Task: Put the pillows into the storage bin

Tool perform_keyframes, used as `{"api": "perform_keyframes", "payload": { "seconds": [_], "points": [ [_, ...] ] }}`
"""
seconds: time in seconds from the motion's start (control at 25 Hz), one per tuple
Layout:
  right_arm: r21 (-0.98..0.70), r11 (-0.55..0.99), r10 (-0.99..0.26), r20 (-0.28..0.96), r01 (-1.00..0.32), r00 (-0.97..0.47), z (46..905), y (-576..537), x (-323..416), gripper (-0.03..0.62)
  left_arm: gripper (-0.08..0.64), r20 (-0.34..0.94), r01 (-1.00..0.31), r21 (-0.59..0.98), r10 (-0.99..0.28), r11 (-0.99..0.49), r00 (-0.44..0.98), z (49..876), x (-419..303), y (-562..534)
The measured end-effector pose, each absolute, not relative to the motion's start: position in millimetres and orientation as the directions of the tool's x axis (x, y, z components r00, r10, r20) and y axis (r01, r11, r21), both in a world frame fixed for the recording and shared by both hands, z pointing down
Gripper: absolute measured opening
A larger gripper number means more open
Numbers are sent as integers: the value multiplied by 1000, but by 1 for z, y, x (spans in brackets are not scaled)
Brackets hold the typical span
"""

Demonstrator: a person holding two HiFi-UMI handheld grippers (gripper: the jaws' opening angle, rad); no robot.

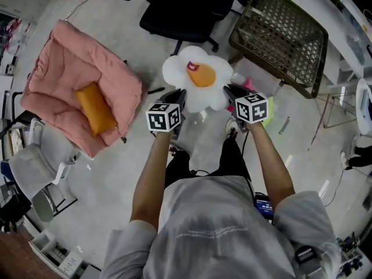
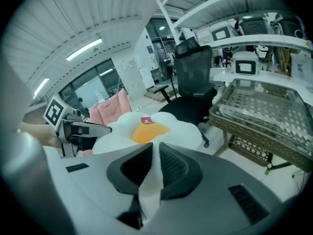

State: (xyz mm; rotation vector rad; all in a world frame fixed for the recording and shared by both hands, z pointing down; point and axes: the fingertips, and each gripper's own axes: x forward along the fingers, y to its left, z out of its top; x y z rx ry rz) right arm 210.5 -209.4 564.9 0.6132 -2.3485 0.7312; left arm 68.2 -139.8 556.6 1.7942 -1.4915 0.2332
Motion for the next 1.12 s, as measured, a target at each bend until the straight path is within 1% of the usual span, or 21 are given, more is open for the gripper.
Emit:
{"api": "perform_keyframes", "payload": {
  "seconds": [0.28,0.52,0.64,0.88,1.12],
  "points": [
    [-363,602,-302,721,-711,-624,628,-250,371,57,32,638,-862,493,-626,-116,449,620,220,-204],
    [-369,486,-327,764,-792,-556,694,-265,467,57,32,678,-834,515,-503,-195,536,689,311,-241],
    [-359,453,-333,781,-816,-528,717,-274,494,57,32,685,-824,521,-468,-221,559,713,337,-257],
    [-343,367,-344,814,-865,-469,750,-271,539,60,34,702,-807,546,-402,-226,588,749,380,-265],
    [-302,360,-362,827,-883,-431,785,-289,574,78,42,706,-805,543,-389,-239,592,783,410,-286]
  ]
}}
